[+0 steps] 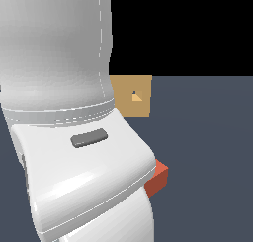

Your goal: Insert the peg into the horizontal hole in a box.

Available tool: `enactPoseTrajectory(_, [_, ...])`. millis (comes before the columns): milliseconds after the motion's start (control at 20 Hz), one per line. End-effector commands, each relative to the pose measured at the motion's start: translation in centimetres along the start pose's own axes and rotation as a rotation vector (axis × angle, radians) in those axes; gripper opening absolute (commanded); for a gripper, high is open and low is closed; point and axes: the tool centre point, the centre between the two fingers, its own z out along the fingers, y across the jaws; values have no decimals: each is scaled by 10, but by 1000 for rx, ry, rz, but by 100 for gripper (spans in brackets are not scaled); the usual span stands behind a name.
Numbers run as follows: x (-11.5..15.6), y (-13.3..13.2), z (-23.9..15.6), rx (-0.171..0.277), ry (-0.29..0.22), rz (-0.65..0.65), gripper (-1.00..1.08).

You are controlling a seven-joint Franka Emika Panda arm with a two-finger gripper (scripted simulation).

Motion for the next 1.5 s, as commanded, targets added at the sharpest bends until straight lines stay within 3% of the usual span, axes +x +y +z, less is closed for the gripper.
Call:
enactPoseTrajectory(0, [1, 0, 0, 0, 0, -4, -100])
enactPoseTrajectory(400, [34, -3, -9, -1, -1, -103, -100])
enactPoseTrajectory(750, [103, -20, -26, -2, -2, -313, -100])
enactPoseTrajectory(1100, [188, -67, -49, -3, -2, -602, -100])
enactPoseTrajectory(1450, [249, -127, -68, -2, -1, -856, -100])
